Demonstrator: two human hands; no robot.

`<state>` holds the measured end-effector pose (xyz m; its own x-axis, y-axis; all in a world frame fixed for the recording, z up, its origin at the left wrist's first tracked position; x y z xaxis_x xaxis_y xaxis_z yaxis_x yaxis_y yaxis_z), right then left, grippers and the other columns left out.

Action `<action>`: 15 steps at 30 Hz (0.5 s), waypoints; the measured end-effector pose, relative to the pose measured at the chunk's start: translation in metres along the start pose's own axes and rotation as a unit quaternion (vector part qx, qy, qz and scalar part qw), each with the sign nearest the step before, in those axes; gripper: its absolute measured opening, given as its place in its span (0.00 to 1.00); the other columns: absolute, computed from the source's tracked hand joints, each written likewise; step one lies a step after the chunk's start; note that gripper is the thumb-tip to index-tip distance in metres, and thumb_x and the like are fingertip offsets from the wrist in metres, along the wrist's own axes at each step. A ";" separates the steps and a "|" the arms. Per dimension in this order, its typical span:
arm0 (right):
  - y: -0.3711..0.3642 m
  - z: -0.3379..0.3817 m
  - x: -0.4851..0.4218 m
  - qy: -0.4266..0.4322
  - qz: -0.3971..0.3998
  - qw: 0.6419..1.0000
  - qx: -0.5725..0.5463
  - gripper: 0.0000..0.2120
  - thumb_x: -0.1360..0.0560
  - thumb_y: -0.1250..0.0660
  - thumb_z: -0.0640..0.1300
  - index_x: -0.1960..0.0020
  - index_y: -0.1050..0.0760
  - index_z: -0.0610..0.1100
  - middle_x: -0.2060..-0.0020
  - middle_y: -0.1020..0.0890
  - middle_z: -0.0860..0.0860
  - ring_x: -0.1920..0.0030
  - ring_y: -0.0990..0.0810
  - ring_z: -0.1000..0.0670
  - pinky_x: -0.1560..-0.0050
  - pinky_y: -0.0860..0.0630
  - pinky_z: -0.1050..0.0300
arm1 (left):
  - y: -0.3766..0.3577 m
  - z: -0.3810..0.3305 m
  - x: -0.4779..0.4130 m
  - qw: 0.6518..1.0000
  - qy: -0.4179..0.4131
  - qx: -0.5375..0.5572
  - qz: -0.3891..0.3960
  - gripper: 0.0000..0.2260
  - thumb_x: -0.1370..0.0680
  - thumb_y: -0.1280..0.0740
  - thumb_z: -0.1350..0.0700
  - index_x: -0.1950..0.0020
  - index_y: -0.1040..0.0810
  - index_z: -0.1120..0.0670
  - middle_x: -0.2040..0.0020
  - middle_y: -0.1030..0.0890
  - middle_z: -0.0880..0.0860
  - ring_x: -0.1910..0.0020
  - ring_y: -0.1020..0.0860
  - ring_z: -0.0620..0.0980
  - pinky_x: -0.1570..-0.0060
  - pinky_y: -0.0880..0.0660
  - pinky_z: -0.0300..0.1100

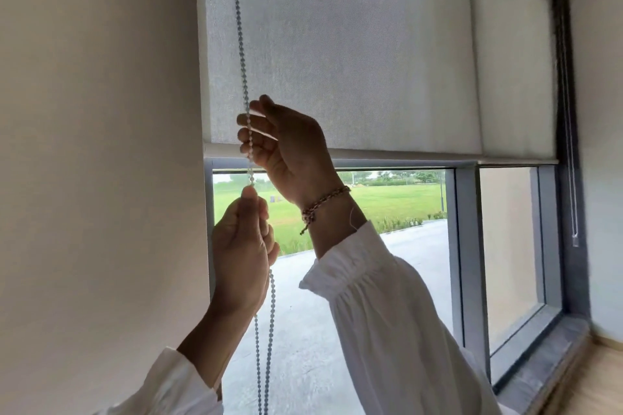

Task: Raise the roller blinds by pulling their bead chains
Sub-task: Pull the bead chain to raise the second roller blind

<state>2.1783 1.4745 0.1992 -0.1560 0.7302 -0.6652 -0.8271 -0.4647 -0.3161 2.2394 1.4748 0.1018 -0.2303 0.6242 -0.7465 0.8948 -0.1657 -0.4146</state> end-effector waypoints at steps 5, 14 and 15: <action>-0.006 -0.002 -0.001 0.022 -0.005 0.999 0.042 0.13 0.21 0.45 0.41 0.56 0.24 0.39 0.72 0.34 0.49 0.79 0.39 0.58 0.79 0.43 0.67 | -0.003 0.008 0.002 1.000 -0.012 -0.009 0.010 0.17 0.25 0.41 0.48 0.73 0.32 0.50 0.80 0.39 0.44 0.83 0.46 0.40 0.81 0.48 0.30; 0.004 0.021 0.009 0.101 -0.018 0.992 0.078 0.12 0.21 0.44 0.38 0.46 0.25 0.32 0.73 0.35 0.48 0.81 0.39 0.59 0.80 0.43 0.69 | 0.003 -0.024 -0.006 0.833 -0.304 -0.461 -0.046 0.14 0.21 0.46 0.53 0.50 0.23 0.57 0.58 0.20 0.58 0.56 0.24 0.54 0.53 0.31 0.43; 0.008 0.022 0.011 0.108 -0.027 0.990 0.086 0.12 0.22 0.44 0.37 0.45 0.25 0.33 0.73 0.33 0.49 0.81 0.38 0.59 0.80 0.42 0.69 | 0.000 -0.026 -0.006 0.781 -0.337 -0.524 -0.056 0.12 0.21 0.44 0.56 0.45 0.25 0.59 0.50 0.20 0.61 0.48 0.25 0.57 0.46 0.32 0.46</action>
<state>2.1579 1.4900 0.2041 -0.0062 0.6187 -0.7856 -0.9138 -0.3226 -0.2468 2.2507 1.4906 0.1198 -0.1635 -0.0116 -0.9865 0.5951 0.7963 -0.1080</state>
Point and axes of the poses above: each hand's wrist, its own x-axis away from the middle knuckle, its own y-axis out of the back of the hand, z = x × y, the point moved 7 cm from there along -x, towards the middle knuckle
